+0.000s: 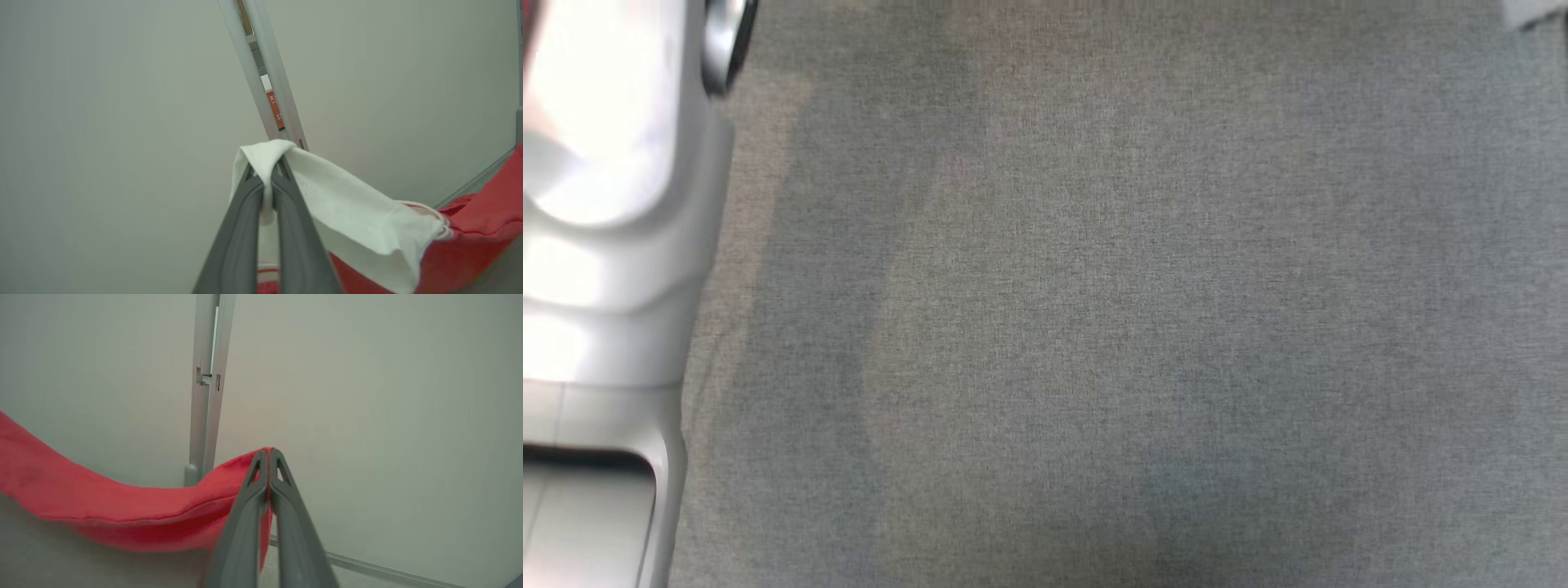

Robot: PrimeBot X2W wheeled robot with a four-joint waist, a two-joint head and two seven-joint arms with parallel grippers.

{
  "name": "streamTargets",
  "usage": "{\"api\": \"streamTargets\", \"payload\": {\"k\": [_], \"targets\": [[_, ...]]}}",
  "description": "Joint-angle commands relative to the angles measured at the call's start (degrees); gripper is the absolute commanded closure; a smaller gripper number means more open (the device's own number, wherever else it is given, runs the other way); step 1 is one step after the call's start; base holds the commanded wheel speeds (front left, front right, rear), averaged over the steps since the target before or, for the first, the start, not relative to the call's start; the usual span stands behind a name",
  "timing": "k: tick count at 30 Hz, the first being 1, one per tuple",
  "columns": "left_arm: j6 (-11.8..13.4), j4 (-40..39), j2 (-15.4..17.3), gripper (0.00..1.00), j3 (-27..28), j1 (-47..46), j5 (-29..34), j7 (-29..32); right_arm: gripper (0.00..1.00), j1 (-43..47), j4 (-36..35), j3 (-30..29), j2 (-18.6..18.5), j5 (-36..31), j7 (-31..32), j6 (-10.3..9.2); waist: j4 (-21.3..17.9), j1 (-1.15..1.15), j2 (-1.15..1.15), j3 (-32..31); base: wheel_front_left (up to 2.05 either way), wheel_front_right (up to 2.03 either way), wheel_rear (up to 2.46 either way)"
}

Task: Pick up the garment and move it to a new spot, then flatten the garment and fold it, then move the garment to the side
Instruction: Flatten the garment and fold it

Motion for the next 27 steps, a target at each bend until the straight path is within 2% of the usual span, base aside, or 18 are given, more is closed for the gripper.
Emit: {"api": "streamTargets", "payload": {"k": [1,5,9,14,21,27], "targets": [[-0.4,-1.1,1.2,1.0,-0.2,3.4,0.7,-0.2,1.0,2.5,-0.6,1.3,0.0,0.7,-0.2,-0.11,0.2,0.0,0.0,-3.3,0.0,0.0,0.0],[-1.2,-4.6,3.6,1.0,1.5,13.2,-0.9,-0.2,1.0,8.8,-1.4,1.7,0.4,5.0,-0.2,-0.11,-0.1,0.0,0.0,-7.7,0.0,0.0,0.0],[-1.9,-6.8,6.3,1.0,3.0,22.1,-1.9,-0.2,1.0,14.8,-2.0,6.9,-1.8,6.6,-0.2,-0.11,-0.1,0.0,0.0,-11.3,0.0,0.0,0.0],[-2.4,-8.9,9.5,1.0,2.2,32.7,-1.7,-0.2,1.0,20.3,-1.1,12.7,-4.7,12.4,-0.2,-0.11,0.1,0.0,0.0,-15.7,0.0,0.0,0.0],[-2.9,-11.0,12.4,1.0,-1.4,43.3,-1.2,-0.2,1.0,24.2,-0.2,21.6,-8.9,19.6,-0.2,-0.11,0.9,0.0,0.0,-20.4,0.0,0.0,0.0],[-2.9,-12.1,14.2,1.0,-7.5,48.1,-1.5,-0.2,1.0,26.0,4.1,30.0,-13.1,25.7,0.3,-0.11,1.5,0.0,0.0,-24.0,0.0,0.0,0.0]]}}
